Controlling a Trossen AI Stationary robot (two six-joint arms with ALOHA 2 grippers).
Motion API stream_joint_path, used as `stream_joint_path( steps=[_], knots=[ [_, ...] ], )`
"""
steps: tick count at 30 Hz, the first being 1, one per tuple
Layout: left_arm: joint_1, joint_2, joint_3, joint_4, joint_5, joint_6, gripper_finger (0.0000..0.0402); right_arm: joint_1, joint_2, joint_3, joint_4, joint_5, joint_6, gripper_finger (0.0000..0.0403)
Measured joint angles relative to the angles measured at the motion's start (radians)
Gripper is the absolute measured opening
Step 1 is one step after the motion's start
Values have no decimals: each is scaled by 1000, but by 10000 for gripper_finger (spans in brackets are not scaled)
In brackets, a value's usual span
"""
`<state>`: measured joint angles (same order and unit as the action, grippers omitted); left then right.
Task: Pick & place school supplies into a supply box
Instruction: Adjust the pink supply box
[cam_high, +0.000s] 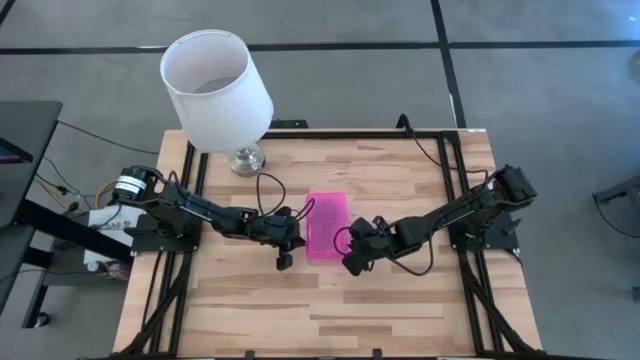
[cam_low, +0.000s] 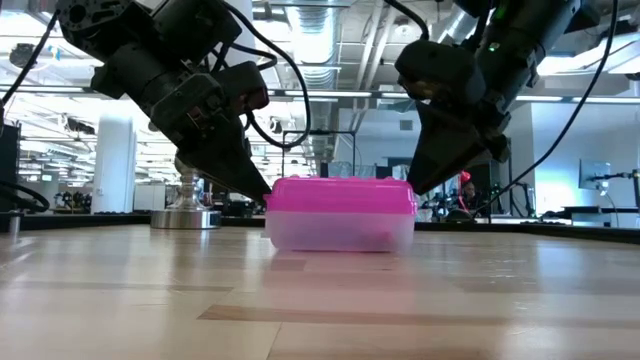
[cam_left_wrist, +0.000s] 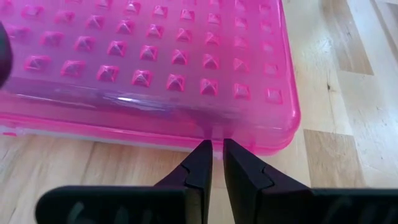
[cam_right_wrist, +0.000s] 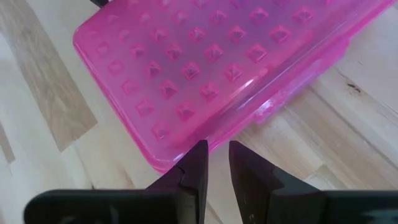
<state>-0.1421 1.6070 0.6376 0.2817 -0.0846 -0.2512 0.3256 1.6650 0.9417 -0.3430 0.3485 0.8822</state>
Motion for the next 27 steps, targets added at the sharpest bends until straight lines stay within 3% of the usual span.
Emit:
stream_joint_path(
  steps=[27],
  knots=[
    [0,-1,0,-29,-10,0,34,1,-2,1,0,-6,0,58]
  ],
)
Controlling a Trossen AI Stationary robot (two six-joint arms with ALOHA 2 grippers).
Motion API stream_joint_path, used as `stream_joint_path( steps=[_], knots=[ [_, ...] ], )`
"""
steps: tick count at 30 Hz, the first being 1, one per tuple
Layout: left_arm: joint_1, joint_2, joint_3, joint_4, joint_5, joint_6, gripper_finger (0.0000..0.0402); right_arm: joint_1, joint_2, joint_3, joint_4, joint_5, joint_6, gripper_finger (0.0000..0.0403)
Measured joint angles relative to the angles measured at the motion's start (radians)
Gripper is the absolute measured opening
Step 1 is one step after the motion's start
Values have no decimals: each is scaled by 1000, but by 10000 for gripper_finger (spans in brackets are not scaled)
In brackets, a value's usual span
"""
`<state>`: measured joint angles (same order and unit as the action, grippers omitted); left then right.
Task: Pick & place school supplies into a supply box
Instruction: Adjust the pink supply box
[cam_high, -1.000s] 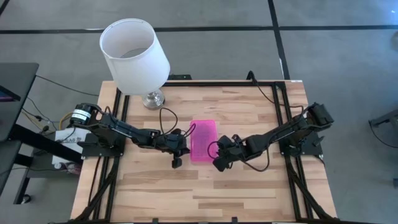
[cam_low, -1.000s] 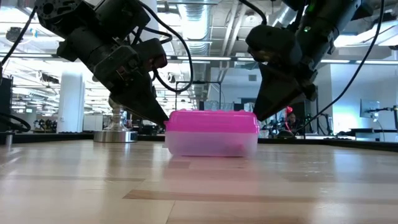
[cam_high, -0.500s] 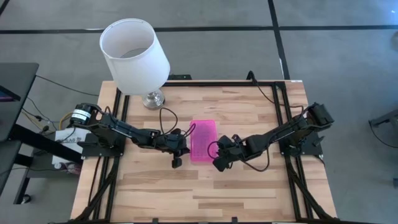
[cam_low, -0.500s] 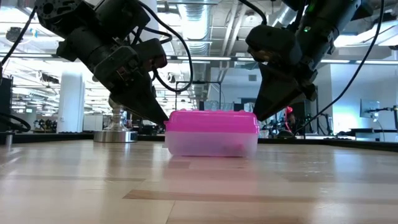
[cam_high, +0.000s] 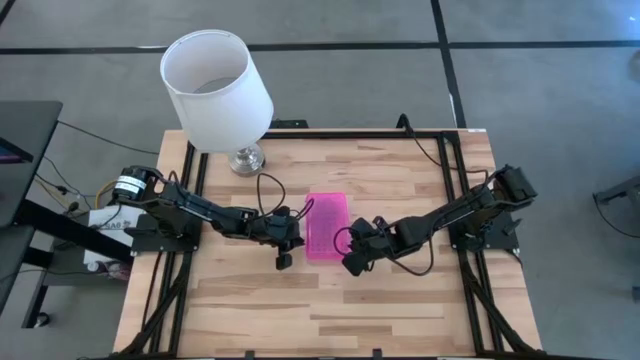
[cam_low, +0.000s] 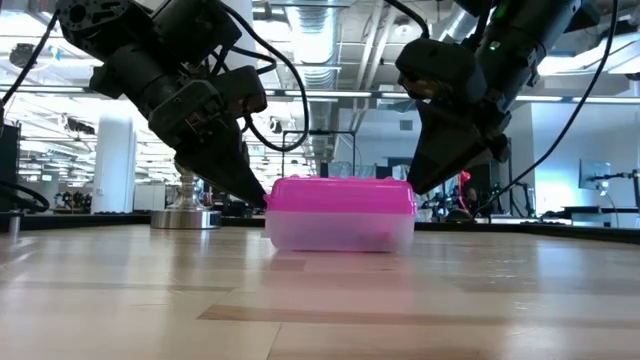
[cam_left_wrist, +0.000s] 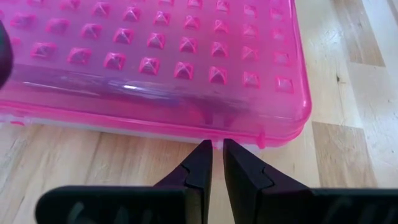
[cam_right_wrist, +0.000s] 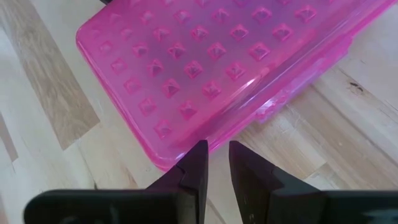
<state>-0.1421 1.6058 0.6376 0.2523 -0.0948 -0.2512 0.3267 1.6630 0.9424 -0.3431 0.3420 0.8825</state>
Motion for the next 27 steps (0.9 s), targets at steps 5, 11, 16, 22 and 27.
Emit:
stream_joint_path(
  steps=[5,11,16,22,27],
  knots=[
    [0,0,0,0,0,0,34,0,0,0,0,0,0,58],
    [0,0,0,0,-10,0,34,0,0,0,5,0,0,58],
    [0,0,0,0,-12,0,34,1,0,0,15,0,0,58],
    [0,0,0,0,-12,0,34,7,0,0,15,-1,0,58],
    [0,0,0,0,-11,0,34,6,0,1,-12,-1,2,58]
  ],
)
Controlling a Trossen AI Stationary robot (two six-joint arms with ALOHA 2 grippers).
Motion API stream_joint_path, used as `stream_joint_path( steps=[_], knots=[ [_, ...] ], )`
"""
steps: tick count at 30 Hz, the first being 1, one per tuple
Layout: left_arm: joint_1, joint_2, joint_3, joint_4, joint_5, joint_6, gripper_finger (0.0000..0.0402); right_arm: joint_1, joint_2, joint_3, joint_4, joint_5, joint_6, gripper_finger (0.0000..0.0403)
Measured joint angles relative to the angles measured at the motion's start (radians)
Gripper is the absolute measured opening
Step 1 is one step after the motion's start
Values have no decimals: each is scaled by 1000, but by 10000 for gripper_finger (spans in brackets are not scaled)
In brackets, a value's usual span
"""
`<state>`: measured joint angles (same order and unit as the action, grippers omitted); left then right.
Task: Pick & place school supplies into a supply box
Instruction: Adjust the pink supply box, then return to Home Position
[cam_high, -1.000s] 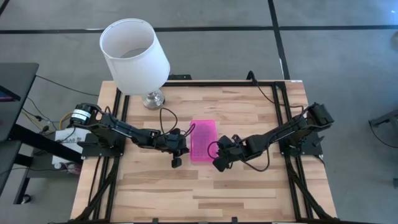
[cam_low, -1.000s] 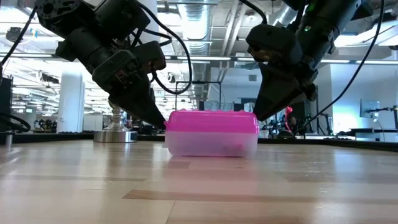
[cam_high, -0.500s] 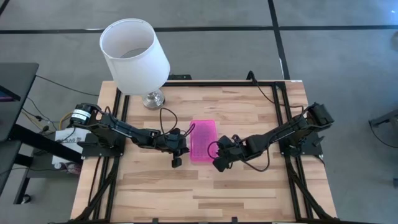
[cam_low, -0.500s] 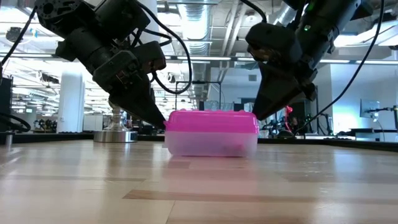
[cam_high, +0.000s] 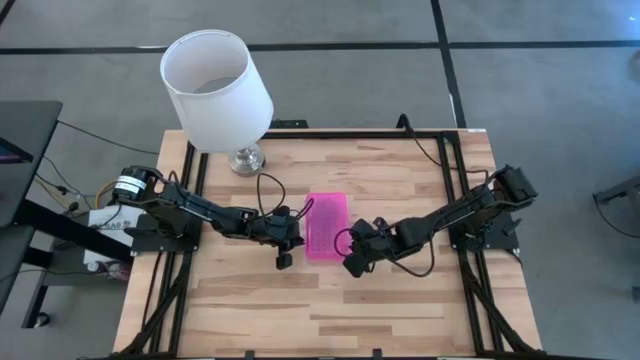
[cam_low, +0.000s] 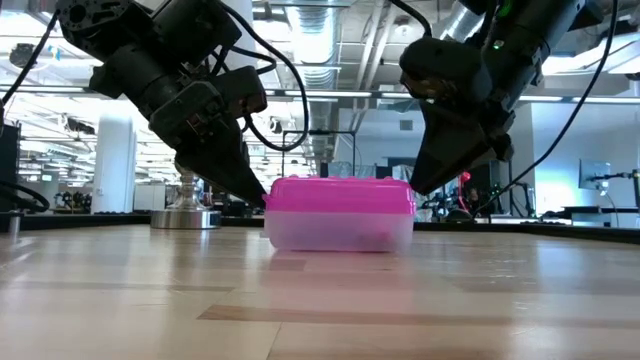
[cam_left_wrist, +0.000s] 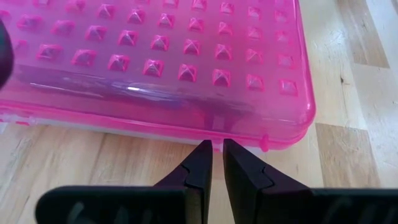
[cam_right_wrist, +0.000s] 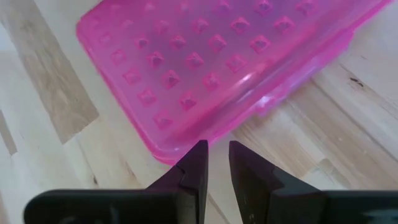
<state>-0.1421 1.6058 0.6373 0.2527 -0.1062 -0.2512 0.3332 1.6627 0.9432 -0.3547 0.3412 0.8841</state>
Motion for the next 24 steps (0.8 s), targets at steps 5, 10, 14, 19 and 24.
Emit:
stream_joint_path(
  steps=[5,10,14,19,24],
  knots=[
    [0,-10,0,1,-13,-26,34,0,-9,0,-23,2,6,58],
    [0,-57,6,11,-11,-25,34,1,-40,0,-32,8,-18,58],
    [0,-123,19,19,-12,3,34,1,-92,0,-24,12,-106,58],
    [-1,-230,69,20,-88,56,34,-11,-199,0,-27,35,-161,58],
    [-1,-357,132,3,-161,213,34,-49,-353,0,-46,30,-261,58]
  ],
)
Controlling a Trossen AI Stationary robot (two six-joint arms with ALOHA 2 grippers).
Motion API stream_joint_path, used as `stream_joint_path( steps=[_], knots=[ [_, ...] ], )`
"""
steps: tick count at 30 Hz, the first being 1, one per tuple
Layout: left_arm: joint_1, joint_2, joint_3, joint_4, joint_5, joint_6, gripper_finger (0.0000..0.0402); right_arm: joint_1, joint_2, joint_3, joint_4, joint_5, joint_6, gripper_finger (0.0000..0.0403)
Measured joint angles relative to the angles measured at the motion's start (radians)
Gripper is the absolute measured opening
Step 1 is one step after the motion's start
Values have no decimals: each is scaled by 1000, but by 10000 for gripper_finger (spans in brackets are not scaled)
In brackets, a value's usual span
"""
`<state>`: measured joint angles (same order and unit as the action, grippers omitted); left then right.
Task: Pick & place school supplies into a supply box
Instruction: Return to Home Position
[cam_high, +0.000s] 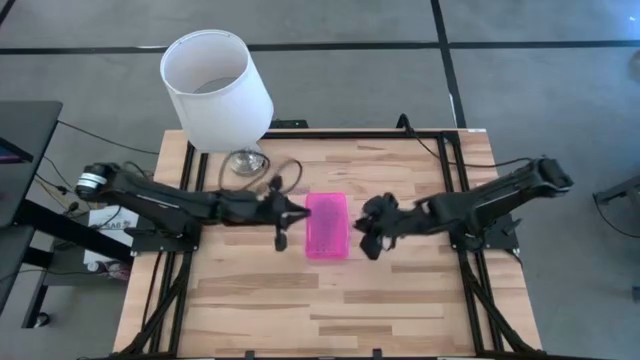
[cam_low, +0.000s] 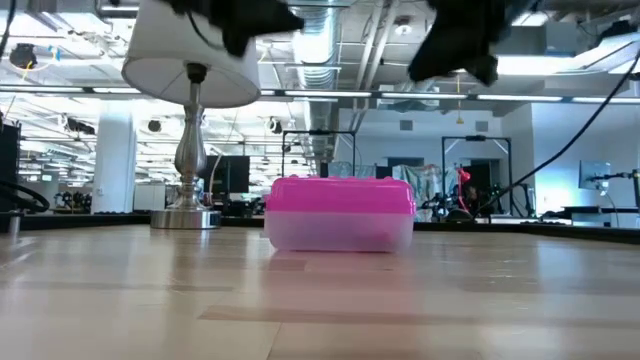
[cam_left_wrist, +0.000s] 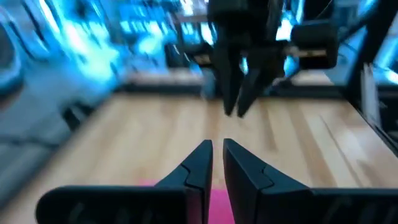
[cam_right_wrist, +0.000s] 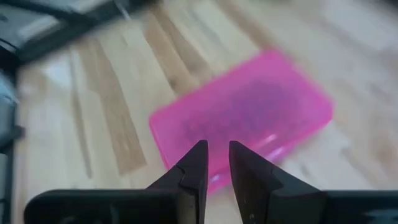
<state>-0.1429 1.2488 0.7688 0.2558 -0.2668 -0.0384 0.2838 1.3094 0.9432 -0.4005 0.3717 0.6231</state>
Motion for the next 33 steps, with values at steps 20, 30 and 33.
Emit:
stream_joint_path(
  steps=[20,30,33],
  knots=[
    [15,-331,60,-582,-394,262,34,-125,-474,0,-405,244,-301,58],
    [26,-332,30,-415,-323,201,34,-168,-502,-1,-417,338,-338,58],
    [25,-336,43,-348,-323,229,34,-168,-497,-1,-371,336,-328,58]
  ],
)
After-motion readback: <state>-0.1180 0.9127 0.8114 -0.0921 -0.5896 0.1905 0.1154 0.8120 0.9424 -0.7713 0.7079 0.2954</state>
